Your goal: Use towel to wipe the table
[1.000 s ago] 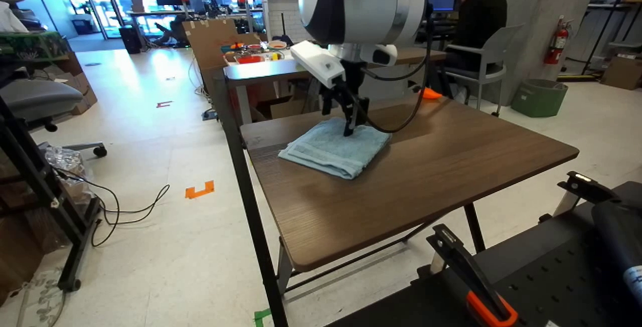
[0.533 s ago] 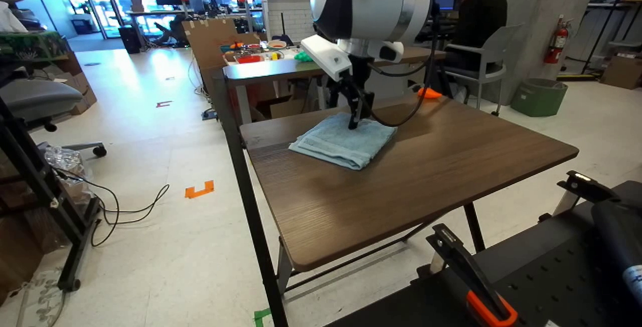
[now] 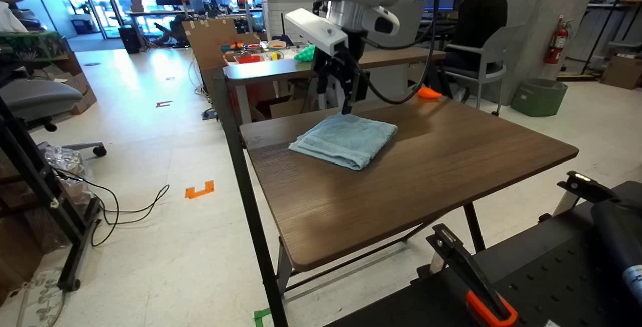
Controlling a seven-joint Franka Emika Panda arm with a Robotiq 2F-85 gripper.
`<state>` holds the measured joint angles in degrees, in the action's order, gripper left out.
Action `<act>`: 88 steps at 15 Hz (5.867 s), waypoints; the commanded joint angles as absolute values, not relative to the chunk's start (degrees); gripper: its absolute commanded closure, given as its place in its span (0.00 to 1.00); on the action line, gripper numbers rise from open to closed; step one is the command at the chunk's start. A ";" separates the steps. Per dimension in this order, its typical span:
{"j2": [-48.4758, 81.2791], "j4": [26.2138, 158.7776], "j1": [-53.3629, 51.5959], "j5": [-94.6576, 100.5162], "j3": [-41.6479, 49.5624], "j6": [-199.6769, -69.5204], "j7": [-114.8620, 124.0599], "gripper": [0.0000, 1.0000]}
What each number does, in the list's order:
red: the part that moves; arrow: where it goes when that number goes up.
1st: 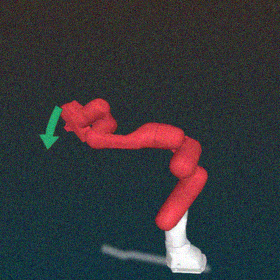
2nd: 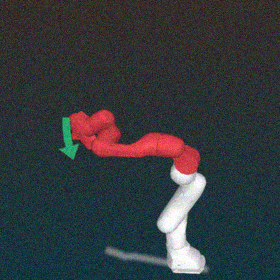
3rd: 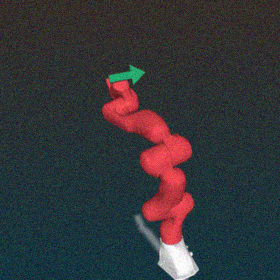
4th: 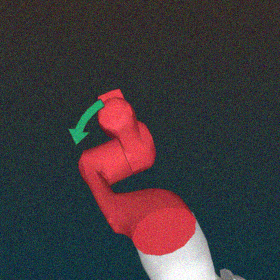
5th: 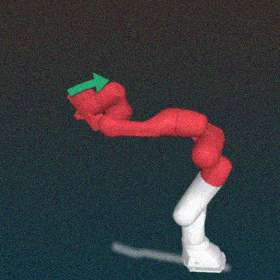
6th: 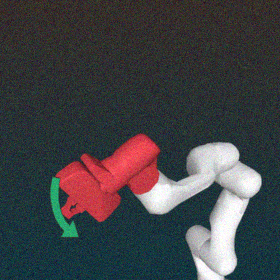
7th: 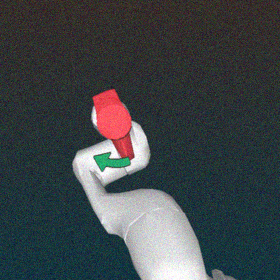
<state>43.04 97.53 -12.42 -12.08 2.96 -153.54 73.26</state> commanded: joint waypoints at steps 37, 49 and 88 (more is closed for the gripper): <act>66.67 71.22 -11.39 -3.08 13.58 -133.65 107.14 0.00; 57.69 88.19 -9.39 8.33 16.53 -141.06 99.42 0.00; 48.83 127.48 -16.25 8.03 24.15 -180.99 63.71 0.00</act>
